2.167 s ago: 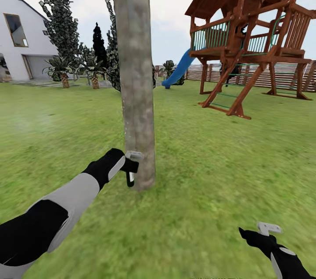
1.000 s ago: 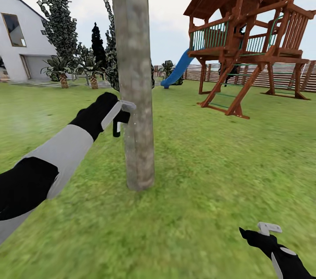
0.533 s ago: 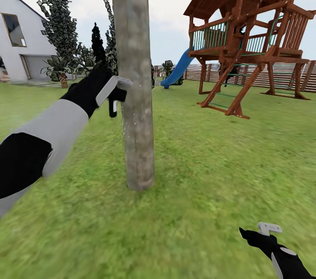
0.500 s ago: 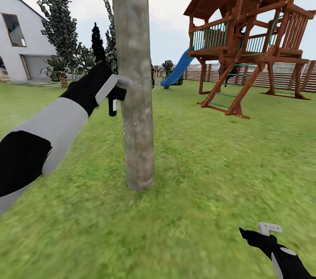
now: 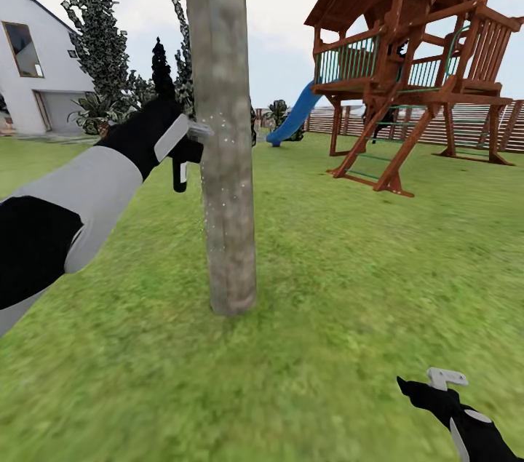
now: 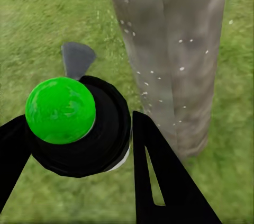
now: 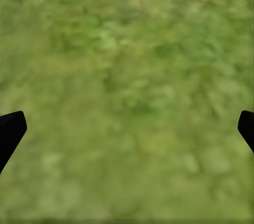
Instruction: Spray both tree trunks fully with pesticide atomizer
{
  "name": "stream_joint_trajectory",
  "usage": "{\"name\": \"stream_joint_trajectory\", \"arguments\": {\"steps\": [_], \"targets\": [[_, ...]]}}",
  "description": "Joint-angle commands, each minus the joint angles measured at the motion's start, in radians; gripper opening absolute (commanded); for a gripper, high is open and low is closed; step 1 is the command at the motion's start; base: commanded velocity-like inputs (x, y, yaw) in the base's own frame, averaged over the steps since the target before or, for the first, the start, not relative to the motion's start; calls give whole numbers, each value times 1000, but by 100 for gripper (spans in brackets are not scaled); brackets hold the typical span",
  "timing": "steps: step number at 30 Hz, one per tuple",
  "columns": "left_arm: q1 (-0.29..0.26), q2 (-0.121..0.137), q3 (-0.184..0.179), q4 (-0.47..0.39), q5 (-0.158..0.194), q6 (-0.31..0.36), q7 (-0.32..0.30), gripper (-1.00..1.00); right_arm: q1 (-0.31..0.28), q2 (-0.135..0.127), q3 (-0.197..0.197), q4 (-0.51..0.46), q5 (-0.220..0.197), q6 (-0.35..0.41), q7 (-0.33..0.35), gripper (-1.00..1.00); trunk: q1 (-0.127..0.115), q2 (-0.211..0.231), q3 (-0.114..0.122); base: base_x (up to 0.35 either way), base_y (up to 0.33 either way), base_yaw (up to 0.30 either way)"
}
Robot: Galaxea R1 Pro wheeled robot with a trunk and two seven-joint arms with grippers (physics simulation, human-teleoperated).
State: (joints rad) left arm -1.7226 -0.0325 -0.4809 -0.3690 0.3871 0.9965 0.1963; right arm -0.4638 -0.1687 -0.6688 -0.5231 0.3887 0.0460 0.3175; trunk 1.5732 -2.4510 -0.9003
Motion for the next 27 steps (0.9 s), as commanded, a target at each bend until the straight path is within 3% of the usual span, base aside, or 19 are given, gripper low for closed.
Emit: {"name": "stream_joint_trajectory", "arguments": {"steps": [1,10,19,27], "targets": [[1,0,3,3,-1,0,0,-100,0,0,0,0,0,0,0,100,0,0,0,0,0,0],[13,-9,18,165,2,-16,-13,-100,0,0,0,0,0,0,0,100,0,0,0,0,0,0],[197,-17,18,204,-1,-96,-17,-100,0,0,1,0,0,0,0,100,0,0,0,0,0,0],[327,-15,18,206,-2,-224,-17,-100,0,0,2,0,1,0,0,100,0,0,0,0,0,0]]}}
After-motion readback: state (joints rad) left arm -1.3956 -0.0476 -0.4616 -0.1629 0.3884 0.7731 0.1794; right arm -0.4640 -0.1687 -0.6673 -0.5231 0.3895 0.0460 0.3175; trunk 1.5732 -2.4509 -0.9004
